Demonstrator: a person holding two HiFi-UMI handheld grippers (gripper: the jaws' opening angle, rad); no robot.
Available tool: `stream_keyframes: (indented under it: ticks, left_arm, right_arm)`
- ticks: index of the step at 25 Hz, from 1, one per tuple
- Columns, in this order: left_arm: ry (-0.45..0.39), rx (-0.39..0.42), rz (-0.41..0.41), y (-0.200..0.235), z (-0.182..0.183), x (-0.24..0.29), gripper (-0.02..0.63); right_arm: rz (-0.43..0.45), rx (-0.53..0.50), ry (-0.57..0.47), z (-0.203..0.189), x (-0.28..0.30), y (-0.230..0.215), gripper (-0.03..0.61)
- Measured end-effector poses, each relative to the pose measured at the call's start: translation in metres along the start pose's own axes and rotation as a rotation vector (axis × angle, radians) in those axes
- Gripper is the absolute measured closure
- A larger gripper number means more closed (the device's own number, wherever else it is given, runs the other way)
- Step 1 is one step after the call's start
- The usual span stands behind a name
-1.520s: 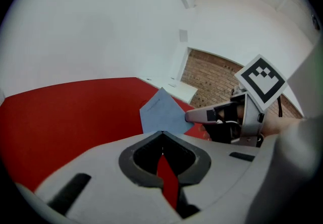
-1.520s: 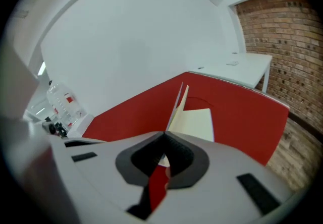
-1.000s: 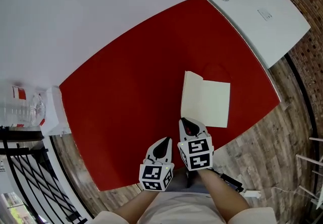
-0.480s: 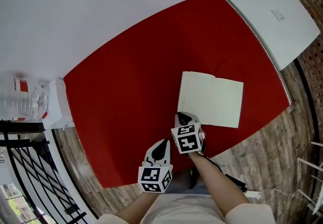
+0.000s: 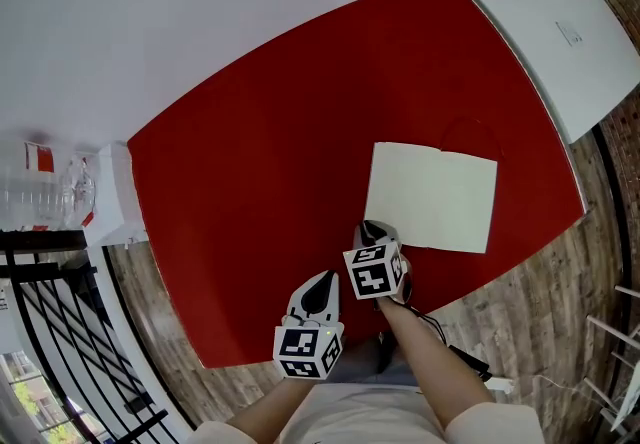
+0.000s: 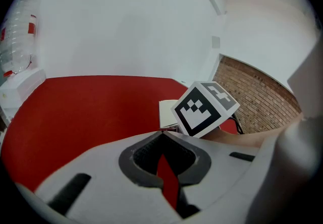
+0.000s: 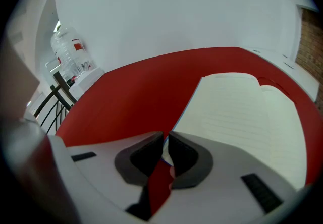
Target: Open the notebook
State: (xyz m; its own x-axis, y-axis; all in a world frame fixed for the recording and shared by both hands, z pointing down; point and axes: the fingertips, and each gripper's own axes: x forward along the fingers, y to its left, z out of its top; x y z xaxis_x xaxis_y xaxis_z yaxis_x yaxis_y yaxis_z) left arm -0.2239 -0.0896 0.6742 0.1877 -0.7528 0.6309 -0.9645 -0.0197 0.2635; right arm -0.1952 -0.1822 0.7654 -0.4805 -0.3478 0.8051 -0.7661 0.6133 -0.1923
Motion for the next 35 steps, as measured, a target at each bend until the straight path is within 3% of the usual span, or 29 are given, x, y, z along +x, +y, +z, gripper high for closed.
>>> stream_keyframes:
  ticks: [8, 17, 26, 35]
  left_arm:
    - [0.007, 0.003, -0.011, 0.002, -0.002, 0.001, 0.609]
    - [-0.004, 0.018, -0.015, -0.002, 0.005, 0.0, 0.609]
    - [-0.044, 0.071, -0.07, -0.042, 0.035, -0.008, 0.609]
    - [-0.082, 0.169, -0.223, -0.128, 0.069, -0.028, 0.609]
  right_arm:
    - [0.022, -0.016, -0.016, -0.001, 0.0, 0.01, 0.505]
    - [0.076, 0.089, -0.049, 0.003, -0.019, 0.004, 0.505]
    - [0.023, 0.046, -0.202, 0.021, -0.133, -0.016, 0.532]
    - [-0.105, 0.094, -0.355, 0.007, -0.271, -0.054, 0.572]
